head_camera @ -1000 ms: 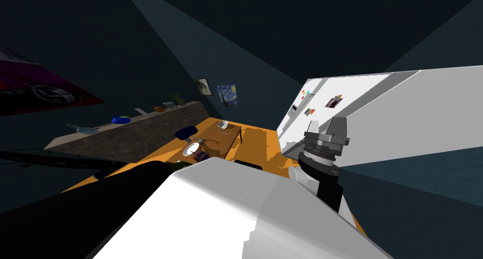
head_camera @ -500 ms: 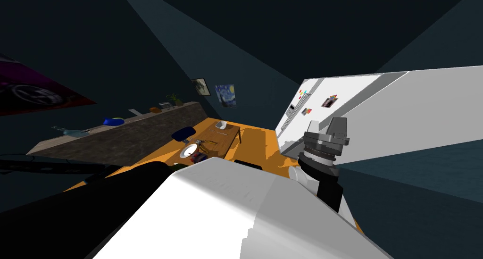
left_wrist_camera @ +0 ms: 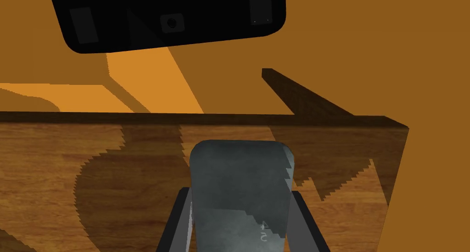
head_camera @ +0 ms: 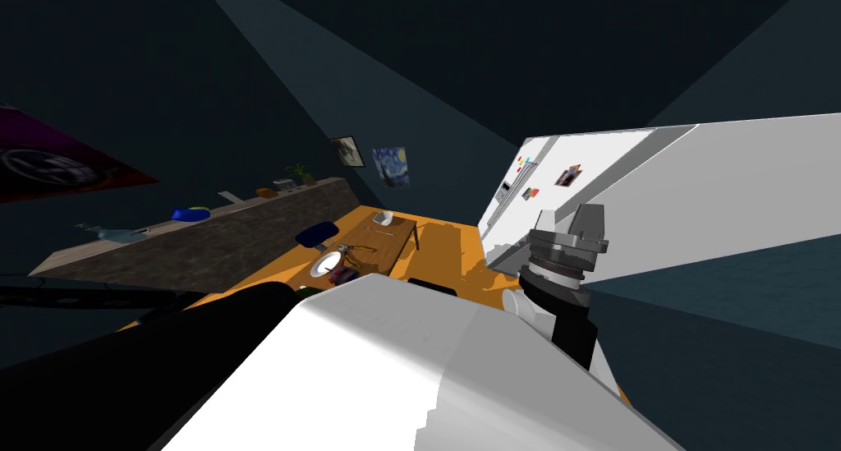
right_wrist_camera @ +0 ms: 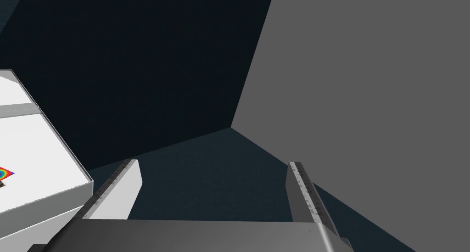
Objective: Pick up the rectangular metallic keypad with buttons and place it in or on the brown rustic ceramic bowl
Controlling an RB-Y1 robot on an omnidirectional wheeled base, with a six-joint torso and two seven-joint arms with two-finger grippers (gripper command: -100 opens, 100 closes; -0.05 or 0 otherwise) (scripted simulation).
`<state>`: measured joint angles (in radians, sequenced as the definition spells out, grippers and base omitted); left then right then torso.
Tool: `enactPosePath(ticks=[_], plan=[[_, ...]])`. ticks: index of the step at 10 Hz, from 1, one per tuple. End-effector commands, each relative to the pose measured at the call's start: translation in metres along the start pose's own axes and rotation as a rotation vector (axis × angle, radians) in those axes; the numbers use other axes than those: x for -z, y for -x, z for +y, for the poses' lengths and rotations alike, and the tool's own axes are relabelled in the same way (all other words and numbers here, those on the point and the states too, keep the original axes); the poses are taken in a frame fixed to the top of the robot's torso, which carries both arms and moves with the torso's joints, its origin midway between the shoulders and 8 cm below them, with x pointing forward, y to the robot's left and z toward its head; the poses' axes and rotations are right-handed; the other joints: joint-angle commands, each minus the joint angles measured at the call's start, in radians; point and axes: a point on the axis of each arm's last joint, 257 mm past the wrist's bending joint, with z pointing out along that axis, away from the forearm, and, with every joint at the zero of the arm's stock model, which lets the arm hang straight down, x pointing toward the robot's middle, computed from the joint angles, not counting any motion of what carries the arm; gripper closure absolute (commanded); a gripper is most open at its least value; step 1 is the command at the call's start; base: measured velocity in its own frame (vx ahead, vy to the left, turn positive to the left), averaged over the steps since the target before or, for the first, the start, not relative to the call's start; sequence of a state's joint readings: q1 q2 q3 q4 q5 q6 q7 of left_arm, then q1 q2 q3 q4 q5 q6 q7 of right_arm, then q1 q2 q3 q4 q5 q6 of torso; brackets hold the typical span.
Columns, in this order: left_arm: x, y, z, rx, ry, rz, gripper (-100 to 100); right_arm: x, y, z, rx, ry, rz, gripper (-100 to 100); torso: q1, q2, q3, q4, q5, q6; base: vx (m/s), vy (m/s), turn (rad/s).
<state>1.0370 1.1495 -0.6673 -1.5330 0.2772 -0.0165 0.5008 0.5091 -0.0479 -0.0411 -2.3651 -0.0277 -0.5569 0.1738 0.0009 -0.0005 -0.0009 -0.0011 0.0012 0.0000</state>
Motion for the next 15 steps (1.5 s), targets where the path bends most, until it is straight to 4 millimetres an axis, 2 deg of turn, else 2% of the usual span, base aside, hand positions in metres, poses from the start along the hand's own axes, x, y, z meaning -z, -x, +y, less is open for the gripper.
enactPosePath(ticks=[1, 11, 15], plan=[[0.011, 0.007, 0.003, -0.019, 0.004, 0.003, 100, 0.0, 0.0, 0.0, 0.0, 0.0, 0.0, 0, 0.0, 0.0, 0.0, 0.0, 0.0, 0.0, 0.003, -0.01, -0.029], [0.068, 0.042, 0.026, -0.069, 0.054, 0.022, 100, 0.0, 0.0, 0.0, 0.0, 0.0, 0.0, 0, 0.005, 0.0, 0.0, 0.0, 0.0, 0.0, -0.002, 0.014, -0.041], [0.092, 0.064, 0.024, -0.007, 0.047, 0.007, 100, 0.0, 0.0, 0.0, 0.0, 0.0, 0.0, 0, 0.007, 0.001, 0.001, 0.001, 0.001, -0.001, -0.023, 0.047, -0.039]])
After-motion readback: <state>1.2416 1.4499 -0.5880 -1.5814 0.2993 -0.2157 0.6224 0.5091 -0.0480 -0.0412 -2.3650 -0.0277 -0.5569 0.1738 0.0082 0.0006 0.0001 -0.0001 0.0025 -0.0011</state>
